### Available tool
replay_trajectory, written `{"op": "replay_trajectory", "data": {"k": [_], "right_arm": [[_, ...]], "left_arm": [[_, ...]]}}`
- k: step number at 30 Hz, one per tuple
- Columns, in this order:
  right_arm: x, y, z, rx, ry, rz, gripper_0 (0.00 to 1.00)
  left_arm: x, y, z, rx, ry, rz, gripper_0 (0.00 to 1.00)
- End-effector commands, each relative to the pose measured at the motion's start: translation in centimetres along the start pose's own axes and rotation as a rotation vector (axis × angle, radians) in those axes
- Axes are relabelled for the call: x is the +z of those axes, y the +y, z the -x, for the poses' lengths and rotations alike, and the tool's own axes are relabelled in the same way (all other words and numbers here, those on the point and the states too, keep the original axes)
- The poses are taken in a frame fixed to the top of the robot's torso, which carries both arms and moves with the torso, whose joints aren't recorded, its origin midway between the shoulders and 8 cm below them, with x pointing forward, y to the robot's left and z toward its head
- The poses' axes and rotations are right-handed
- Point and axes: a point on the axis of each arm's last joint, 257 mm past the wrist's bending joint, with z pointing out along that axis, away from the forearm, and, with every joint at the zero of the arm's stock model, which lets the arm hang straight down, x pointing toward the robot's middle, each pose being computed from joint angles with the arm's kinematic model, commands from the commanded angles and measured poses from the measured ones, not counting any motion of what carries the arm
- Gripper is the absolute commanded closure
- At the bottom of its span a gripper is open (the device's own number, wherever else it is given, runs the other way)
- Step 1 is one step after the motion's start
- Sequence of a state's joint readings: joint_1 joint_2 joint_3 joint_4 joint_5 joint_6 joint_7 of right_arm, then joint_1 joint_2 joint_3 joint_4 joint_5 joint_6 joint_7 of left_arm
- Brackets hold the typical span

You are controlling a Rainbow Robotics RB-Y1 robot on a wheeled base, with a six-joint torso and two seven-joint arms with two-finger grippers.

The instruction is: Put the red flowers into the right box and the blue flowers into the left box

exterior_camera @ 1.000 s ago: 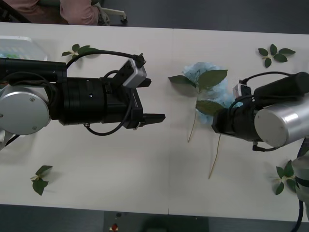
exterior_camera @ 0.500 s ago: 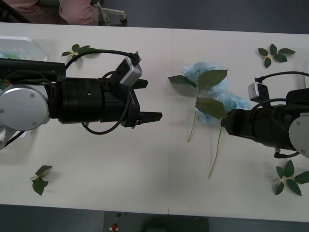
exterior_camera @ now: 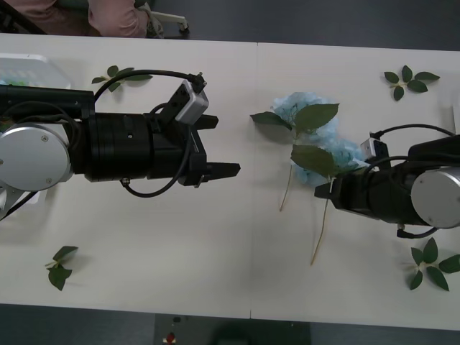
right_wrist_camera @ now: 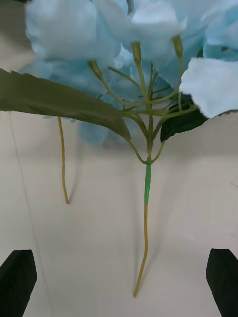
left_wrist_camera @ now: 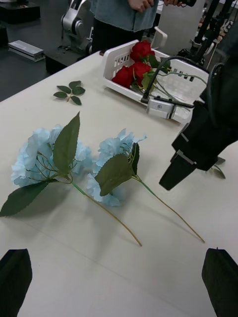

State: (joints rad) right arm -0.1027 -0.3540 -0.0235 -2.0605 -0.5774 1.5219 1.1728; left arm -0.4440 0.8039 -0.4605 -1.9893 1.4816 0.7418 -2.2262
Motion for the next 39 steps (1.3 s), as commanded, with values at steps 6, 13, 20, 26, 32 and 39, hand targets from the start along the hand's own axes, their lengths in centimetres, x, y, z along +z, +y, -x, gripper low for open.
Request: {"op": "replay_trajectory", "data": {"k": [6, 13, 20, 26, 32, 39], "right_arm": [[3.3, -0.4, 1.3, -0.032, -0.009, -0.09, 0.0], [5.5, -1.2, 1.0, -0.029, -0.007, -0.118, 0.0], [6.8, -2.0, 0.6, -0.027, 0.004, -0.134, 0.0], [7.2, -2.1, 0.3, -0.034, 0.007, -0.143, 0.02], [7.4, -1.9, 0.1, -0.044, 0.011, -0.148, 0.75], [7.5, -1.9, 0.0, -0.043, 0.011, -0.152, 1.0]], "left_arm": [[-0.4, 0.5, 1.5, -0.008, -0.026, 0.01, 0.0], [-0.4, 0.5, 1.5, -0.008, -0.026, 0.01, 0.0], [-0.4, 0.5, 1.5, -0.008, -0.026, 0.01, 0.0], [-0.4, 0.5, 1.5, -0.008, -0.026, 0.01, 0.0], [-0.4, 0.5, 1.5, -0.008, -0.026, 0.01, 0.0], [-0.4, 0.5, 1.5, -0.008, -0.026, 0.01, 0.0]]}}
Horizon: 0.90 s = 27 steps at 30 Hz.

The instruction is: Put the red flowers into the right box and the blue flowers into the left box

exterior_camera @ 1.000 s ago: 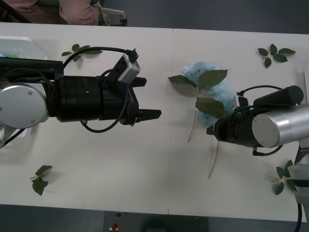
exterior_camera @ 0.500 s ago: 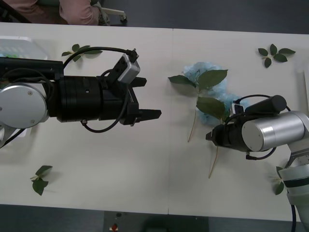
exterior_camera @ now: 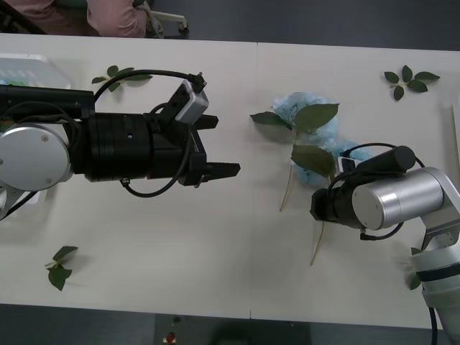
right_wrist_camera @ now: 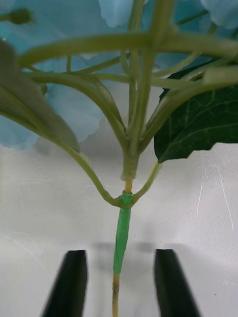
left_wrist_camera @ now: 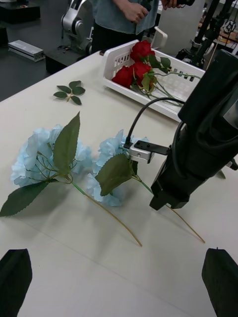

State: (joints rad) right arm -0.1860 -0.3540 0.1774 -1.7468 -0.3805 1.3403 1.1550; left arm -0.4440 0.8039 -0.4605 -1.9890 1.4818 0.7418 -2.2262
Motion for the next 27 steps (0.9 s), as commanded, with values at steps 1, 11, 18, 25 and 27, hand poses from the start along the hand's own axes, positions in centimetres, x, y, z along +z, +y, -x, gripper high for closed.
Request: {"op": "replay_trajectory", "data": {"k": [1, 11, 18, 25, 27], "right_arm": [[-0.8, 0.7, 1.8, 0.025, -0.039, 0.004, 1.0], [-4.6, 1.5, 5.3, -0.028, -0.153, 0.037, 1.0], [-10.5, 3.4, 8.7, -0.146, -0.282, 0.138, 1.0], [-17.0, 8.2, 10.2, -0.35, -0.386, 0.418, 1.0], [-19.0, 9.9, 10.2, -0.384, -0.408, 0.545, 1.0]], "left_arm": [[-0.4, 0.5, 1.5, -0.007, -0.026, 0.01, 0.0], [-0.4, 0.5, 1.5, -0.007, -0.026, 0.01, 0.0], [-0.4, 0.5, 1.5, -0.007, -0.026, 0.01, 0.0], [-0.4, 0.5, 1.5, -0.007, -0.026, 0.01, 0.0], [-0.4, 0.5, 1.5, -0.007, -0.026, 0.01, 0.0]]}}
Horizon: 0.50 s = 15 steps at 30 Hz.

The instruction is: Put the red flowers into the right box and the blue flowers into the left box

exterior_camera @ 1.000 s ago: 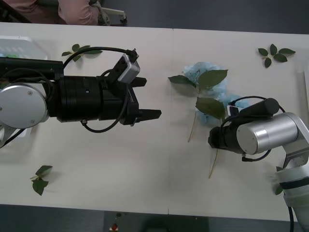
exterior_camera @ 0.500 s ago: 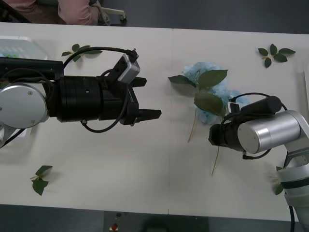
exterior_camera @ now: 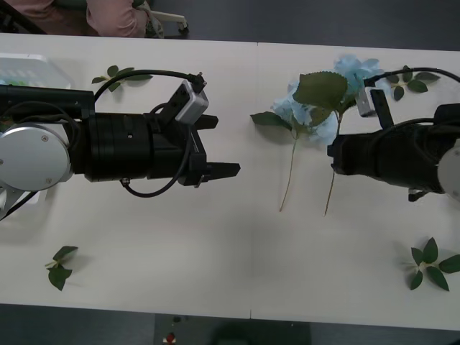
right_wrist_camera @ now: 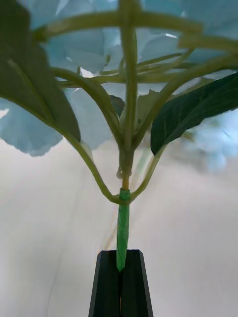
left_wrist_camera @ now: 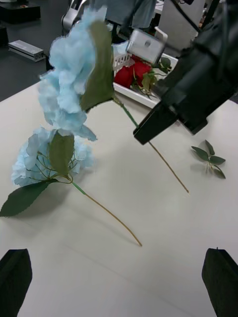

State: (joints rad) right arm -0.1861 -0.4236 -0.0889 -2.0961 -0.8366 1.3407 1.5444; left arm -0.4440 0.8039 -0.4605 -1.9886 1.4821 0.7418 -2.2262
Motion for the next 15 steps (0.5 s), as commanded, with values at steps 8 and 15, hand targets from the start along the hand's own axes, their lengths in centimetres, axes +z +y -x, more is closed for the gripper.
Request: {"op": "replay_trajectory", "data": {"k": [8, 15], "right_arm": [[-7.7, 12.2, 6.5, -0.015, -0.176, 0.721, 1.0], [-10.2, 15.8, 8.8, 0.032, -0.181, 0.955, 1.0]], "left_arm": [[-0.4, 0.5, 1.5, -0.007, -0.026, 0.01, 0.0], [-0.4, 0.5, 1.5, -0.007, -0.026, 0.01, 0.0]]}}
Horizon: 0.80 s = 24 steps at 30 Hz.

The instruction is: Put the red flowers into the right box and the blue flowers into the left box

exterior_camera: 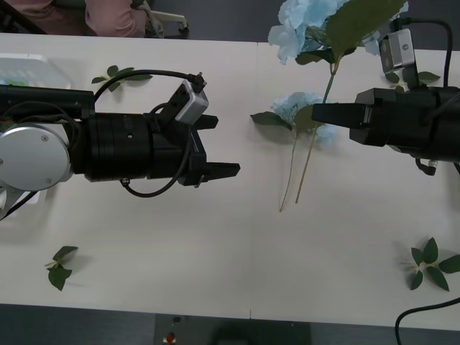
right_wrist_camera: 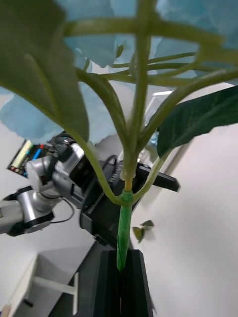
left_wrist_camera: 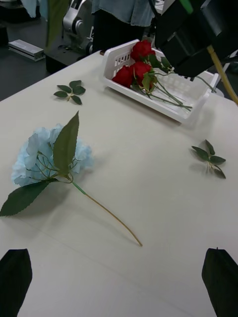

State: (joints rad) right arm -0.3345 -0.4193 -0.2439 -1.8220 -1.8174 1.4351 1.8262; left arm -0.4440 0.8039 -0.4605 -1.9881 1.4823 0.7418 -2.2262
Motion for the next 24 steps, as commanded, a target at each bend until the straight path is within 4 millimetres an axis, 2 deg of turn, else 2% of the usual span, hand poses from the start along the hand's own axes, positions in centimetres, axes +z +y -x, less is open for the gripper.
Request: {"op": "replay_trajectory", "data": {"k": [1, 11, 12, 14, 16, 18, 19, 22, 24], "right_arm": [[1.8, 2.6, 1.7, -0.046, -0.007, 0.09, 1.0], [3.9, 4.0, 2.8, -0.009, -0.027, 0.178, 1.0], [3.9, 4.0, 2.8, -0.009, -0.028, 0.179, 1.0], [3.8, 4.1, 2.8, -0.009, -0.03, 0.182, 1.0], [3.8, 4.1, 2.8, -0.009, -0.03, 0.182, 1.0], [3.8, 4.1, 2.8, -0.009, -0.03, 0.182, 1.0], [3.8, 4.1, 2.8, -0.009, -0.03, 0.182, 1.0], [3.8, 4.1, 2.8, -0.009, -0.03, 0.182, 1.0], [3.8, 4.1, 2.8, -0.009, -0.03, 0.182, 1.0]], "left_arm": [[-0.4, 0.5, 1.6, -0.007, -0.026, 0.01, 0.0], [-0.4, 0.5, 1.6, -0.007, -0.026, 0.01, 0.0], [0.6, -1.1, -2.8, -0.103, 0.02, -0.018, 0.0], [0.6, -1.4, -2.5, -0.126, -0.005, -0.017, 0.0], [0.3, -1.4, -1.2, -0.186, -0.069, -0.018, 0.0], [-1.1, -1.1, 0.2, -0.247, -0.105, -0.039, 0.0], [-1.6, -1.0, 0.2, -0.256, -0.098, -0.046, 0.0], [-4.6, -0.1, 1.0, -0.308, -0.075, -0.086, 0.0], [-6.7, -0.4, 1.7, -0.373, -0.066, -0.145, 0.0]]}}
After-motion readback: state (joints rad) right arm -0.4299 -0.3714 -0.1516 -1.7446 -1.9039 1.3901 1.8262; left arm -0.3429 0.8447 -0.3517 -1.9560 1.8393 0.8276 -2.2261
